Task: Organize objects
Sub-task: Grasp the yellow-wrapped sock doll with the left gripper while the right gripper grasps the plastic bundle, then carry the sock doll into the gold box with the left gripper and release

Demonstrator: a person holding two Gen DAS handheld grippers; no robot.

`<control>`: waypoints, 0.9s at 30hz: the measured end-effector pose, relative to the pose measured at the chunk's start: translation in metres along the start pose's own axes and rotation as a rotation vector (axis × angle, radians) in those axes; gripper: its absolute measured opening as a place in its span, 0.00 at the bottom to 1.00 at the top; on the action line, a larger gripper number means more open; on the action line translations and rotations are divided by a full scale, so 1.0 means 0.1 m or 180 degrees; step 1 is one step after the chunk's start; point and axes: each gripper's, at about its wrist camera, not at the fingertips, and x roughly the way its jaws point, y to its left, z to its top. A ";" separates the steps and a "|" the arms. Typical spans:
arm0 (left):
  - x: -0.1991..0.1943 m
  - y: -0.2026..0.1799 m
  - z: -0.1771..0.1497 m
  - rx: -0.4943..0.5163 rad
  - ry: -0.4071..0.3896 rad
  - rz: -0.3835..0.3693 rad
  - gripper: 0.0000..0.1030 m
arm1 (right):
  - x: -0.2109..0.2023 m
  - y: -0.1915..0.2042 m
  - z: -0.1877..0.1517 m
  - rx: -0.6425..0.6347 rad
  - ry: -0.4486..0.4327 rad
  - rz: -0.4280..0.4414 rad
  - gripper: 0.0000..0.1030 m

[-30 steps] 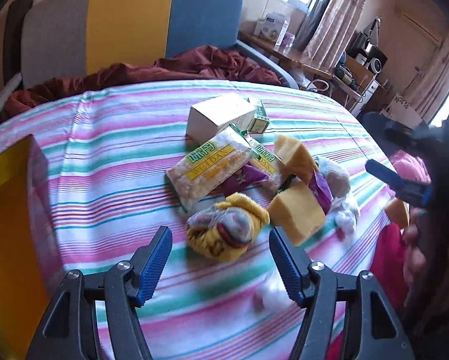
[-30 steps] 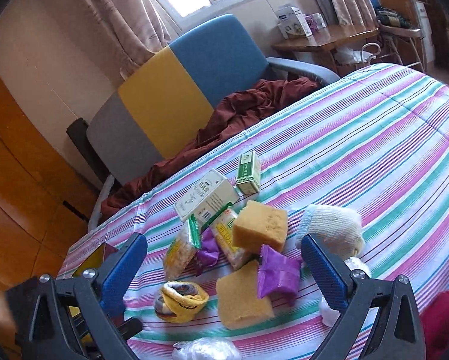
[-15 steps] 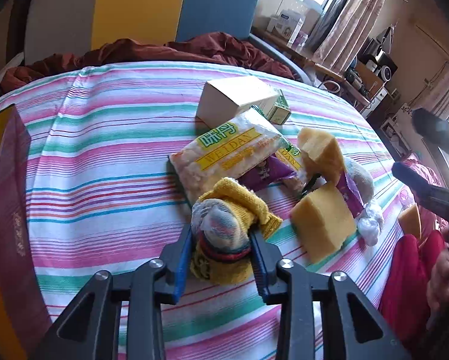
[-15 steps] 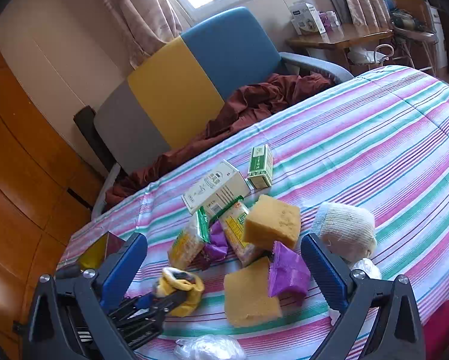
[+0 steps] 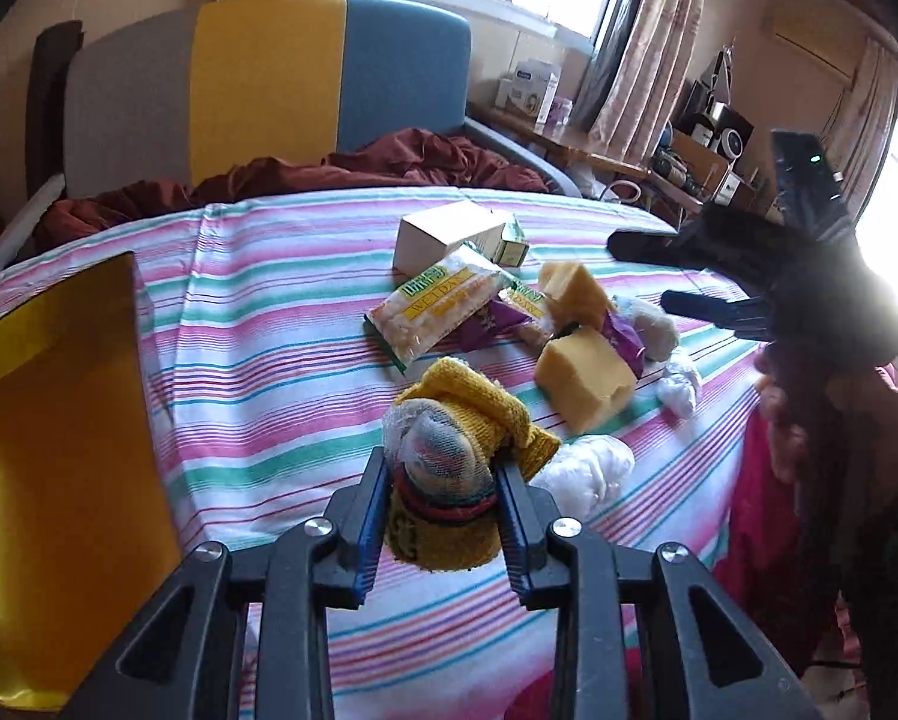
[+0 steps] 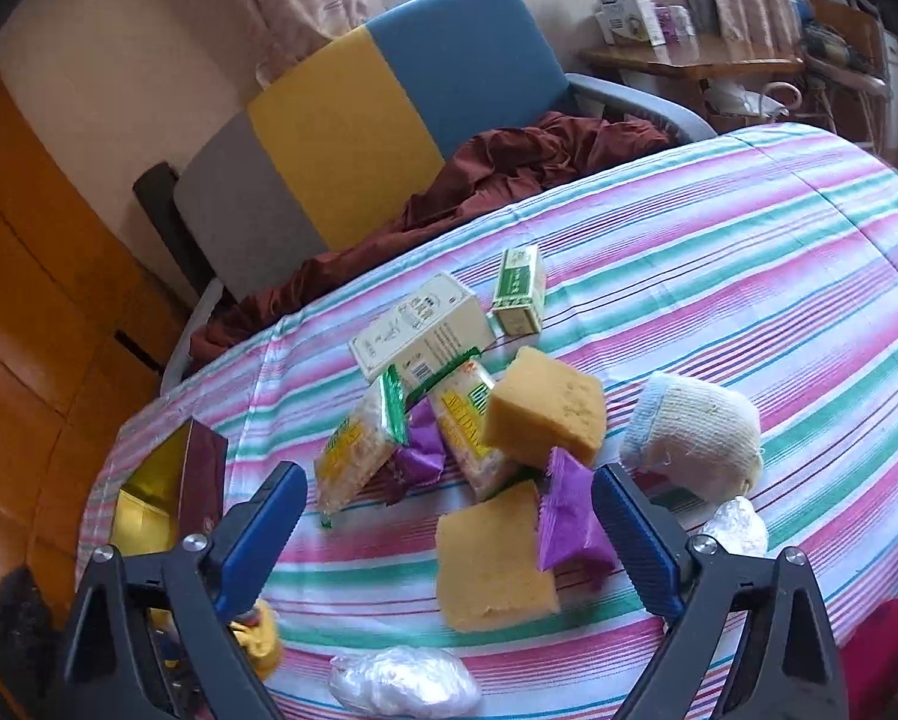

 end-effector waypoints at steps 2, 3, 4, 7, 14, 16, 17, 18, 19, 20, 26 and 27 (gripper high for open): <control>-0.14 0.02 -0.03 0.0026 -0.0078 0.0032 0.32 | 0.03 0.10 -0.08 -0.0113 0.0156 0.0018 0.91; -0.23 0.05 -0.05 0.0035 -0.0132 0.0059 0.32 | 0.04 0.15 -0.13 -0.0156 0.0256 0.0023 0.91; -0.30 0.08 -0.06 0.0033 -0.0178 0.0074 0.32 | 0.05 0.22 -0.20 -0.0221 0.0372 0.0005 0.91; -0.49 0.21 -0.10 -0.0059 -0.0279 0.0107 0.32 | 0.12 0.42 -0.46 -0.0487 0.0687 -0.0145 0.91; -0.84 0.70 -0.23 -0.0383 -0.0437 0.0365 0.32 | 0.45 0.57 -0.73 -0.0754 0.0988 -0.0529 0.82; -0.93 0.92 -0.27 -0.0476 -0.0442 0.0501 0.32 | 0.55 0.53 -0.78 -0.0765 0.1094 -0.0554 0.69; -0.98 1.08 -0.29 -0.0525 -0.0444 0.0616 0.32 | 0.59 0.53 -0.81 -0.0806 0.1108 -0.0588 0.66; -0.99 1.23 -0.31 -0.0560 -0.0413 0.0719 0.32 | 0.59 0.56 -0.82 -0.0871 0.1091 -0.0605 0.64; -1.00 1.38 -0.32 -0.0619 -0.0363 0.0813 0.32 | 0.60 0.59 -0.83 -0.0952 0.1066 -0.0625 0.62; -0.99 1.55 -0.31 -0.0719 -0.0323 0.0888 0.32 | 0.60 0.63 -0.84 -0.1040 0.1051 -0.0648 0.62; -0.72 2.54 -0.17 -0.1377 0.0010 0.1057 0.32 | 0.63 0.67 -0.87 -0.1196 0.1034 -0.0694 0.61; -0.67 2.65 -0.13 -0.1456 0.0030 0.1067 0.32 | 0.63 0.68 -0.87 -0.1199 0.1032 -0.0692 0.61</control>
